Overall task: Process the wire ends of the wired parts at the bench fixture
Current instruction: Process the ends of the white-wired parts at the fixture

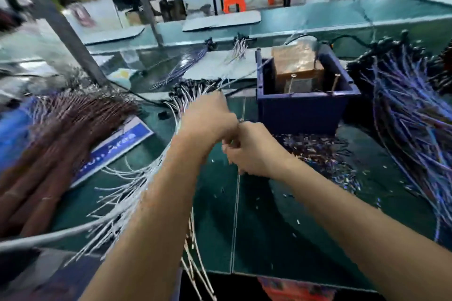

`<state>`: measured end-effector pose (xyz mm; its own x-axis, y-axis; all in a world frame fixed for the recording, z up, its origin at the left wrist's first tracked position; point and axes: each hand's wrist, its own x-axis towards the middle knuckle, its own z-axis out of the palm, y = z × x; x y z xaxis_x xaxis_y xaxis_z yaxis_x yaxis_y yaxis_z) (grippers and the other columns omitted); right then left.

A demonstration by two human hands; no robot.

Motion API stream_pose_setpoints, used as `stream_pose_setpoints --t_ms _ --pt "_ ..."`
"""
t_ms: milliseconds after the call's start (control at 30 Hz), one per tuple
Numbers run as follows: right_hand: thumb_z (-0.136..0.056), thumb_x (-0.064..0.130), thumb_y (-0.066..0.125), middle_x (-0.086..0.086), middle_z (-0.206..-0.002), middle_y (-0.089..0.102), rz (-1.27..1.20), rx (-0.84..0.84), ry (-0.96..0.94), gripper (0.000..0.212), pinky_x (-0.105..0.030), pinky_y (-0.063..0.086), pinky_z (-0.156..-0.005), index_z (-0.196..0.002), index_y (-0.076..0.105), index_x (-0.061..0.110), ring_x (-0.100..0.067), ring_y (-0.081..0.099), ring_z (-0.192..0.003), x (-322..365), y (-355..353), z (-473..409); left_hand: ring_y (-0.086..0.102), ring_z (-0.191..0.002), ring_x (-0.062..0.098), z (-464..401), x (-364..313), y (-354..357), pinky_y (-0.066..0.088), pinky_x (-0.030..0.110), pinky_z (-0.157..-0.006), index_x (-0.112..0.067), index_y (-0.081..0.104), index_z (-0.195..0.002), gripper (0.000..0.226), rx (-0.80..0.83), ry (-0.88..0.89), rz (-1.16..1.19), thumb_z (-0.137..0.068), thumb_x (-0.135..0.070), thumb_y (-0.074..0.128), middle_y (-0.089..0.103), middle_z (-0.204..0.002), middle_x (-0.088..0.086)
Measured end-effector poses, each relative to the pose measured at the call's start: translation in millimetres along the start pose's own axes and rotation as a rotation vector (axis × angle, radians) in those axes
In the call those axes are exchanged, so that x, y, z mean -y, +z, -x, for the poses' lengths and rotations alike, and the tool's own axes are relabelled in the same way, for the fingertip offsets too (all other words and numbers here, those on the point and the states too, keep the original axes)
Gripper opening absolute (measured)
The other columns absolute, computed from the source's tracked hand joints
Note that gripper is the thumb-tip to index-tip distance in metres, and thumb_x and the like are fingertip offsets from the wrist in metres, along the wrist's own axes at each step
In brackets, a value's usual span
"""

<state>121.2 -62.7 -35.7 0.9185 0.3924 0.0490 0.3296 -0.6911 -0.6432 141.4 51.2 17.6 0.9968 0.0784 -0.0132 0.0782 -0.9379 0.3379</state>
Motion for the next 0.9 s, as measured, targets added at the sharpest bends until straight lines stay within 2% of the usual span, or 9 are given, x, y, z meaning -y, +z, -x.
stream_pose_setpoints --t_ms 100,167,233,300,400,633,733,833,900 --pt "-0.100 0.012 0.051 -0.013 -0.073 0.073 -0.151 0.065 0.067 0.020 -0.036 0.060 -0.053 -0.087 0.065 0.006 -0.024 0.071 -0.050 14.4 28.5 -26.6 0.059 -0.084 0.035 -15.8 18.7 -1.3 0.041 0.033 -0.070 -0.010 0.068 -0.091 0.018 -0.181 -0.037 -0.046 -0.077 -0.014 0.058 0.061 -0.085 0.010" --pt "-0.103 0.018 0.050 -0.009 -0.066 0.070 -0.121 0.075 0.109 0.018 -0.032 0.058 -0.054 -0.097 0.064 0.008 -0.018 0.067 -0.043 15.9 42.6 -39.9 0.052 -0.082 0.034 -30.2 23.8 -2.1 0.039 0.035 -0.071 -0.010 0.063 -0.087 0.010 -0.204 -0.052 -0.070 -0.078 -0.014 0.058 0.056 -0.085 0.010" --pt "-0.106 0.024 0.047 -0.012 -0.073 0.072 -0.102 0.057 0.147 0.022 -0.037 0.060 -0.062 -0.100 0.062 0.010 -0.024 0.073 -0.056 16.1 48.6 -48.4 0.057 -0.090 0.038 -45.0 28.0 -1.0 0.045 0.039 -0.075 -0.010 0.061 -0.090 0.011 -0.211 -0.088 -0.122 -0.080 -0.011 0.059 0.062 -0.096 0.016" --pt "-0.108 0.025 0.043 -0.019 -0.085 0.075 -0.116 0.059 0.181 0.028 -0.043 0.060 -0.069 -0.102 0.062 0.006 -0.039 0.075 -0.077 14.6 48.0 -52.6 0.062 -0.111 0.042 -58.6 33.0 3.3 0.052 0.042 -0.089 -0.004 0.064 -0.112 0.030 -0.211 -0.129 -0.165 -0.083 -0.009 0.060 0.065 -0.119 0.022" --pt "-0.110 0.026 0.039 -0.021 -0.078 0.074 -0.222 0.075 0.237 0.031 -0.040 0.056 -0.053 -0.099 0.059 0.005 -0.042 0.074 -0.065 12.9 45.5 -54.0 0.061 -0.121 0.042 -72.7 36.7 10.5 0.052 0.043 -0.096 -0.002 0.063 -0.123 0.038 -0.196 -0.186 -0.152 -0.085 -0.004 0.062 0.063 -0.129 0.024" --pt "-0.111 0.023 0.038 -0.021 -0.072 0.073 -0.292 0.101 0.259 0.031 -0.028 0.044 -0.039 -0.099 0.058 0.003 -0.040 0.073 -0.060 11.6 45.8 -56.7 0.063 -0.113 0.044 -81.4 38.1 8.9 0.054 0.044 -0.091 -0.003 0.064 -0.106 0.022 -0.196 -0.133 -0.144 -0.084 -0.006 0.058 0.066 -0.119 0.024" --pt "-0.110 0.023 0.040 -0.024 -0.071 0.073 -0.363 0.092 0.264 0.030 -0.022 0.038 -0.032 -0.098 0.057 0.001 -0.032 0.069 -0.048 8.9 46.9 -55.9 0.063 -0.114 0.041 -82.4 32.0 1.4 0.051 0.040 -0.091 -0.005 0.065 -0.113 0.031 -0.181 -0.166 -0.132 -0.085 -0.013 0.054 0.066 -0.122 0.021" --pt "-0.110 0.024 0.042 -0.017 -0.060 0.069 -0.399 0.068 0.258 0.032 -0.021 0.036 -0.031 -0.092 0.057 0.002 -0.028 0.067 -0.043 6.5 50.4 -55.0 0.062 -0.112 0.039 -80.7 25.9 -7.2 0.047 0.037 -0.085 -0.009 0.059 -0.102 0.020 -0.162 -0.187 -0.089 -0.085 -0.016 0.051 0.066 -0.122 0.020" --pt "-0.110 0.024 0.043 -0.010 -0.054 0.066 -0.432 0.063 0.248 0.033 -0.020 0.036 -0.031 -0.087 0.057 0.003 -0.024 0.065 -0.039 4.1 51.3 -53.3 0.063 -0.108 0.039 -78.6 23.8 -10.6 0.048 0.036 -0.087 -0.009 0.055 -0.098 0.017 -0.154 -0.205 -0.015 -0.084 -0.016 0.049 0.066 -0.119 0.020"
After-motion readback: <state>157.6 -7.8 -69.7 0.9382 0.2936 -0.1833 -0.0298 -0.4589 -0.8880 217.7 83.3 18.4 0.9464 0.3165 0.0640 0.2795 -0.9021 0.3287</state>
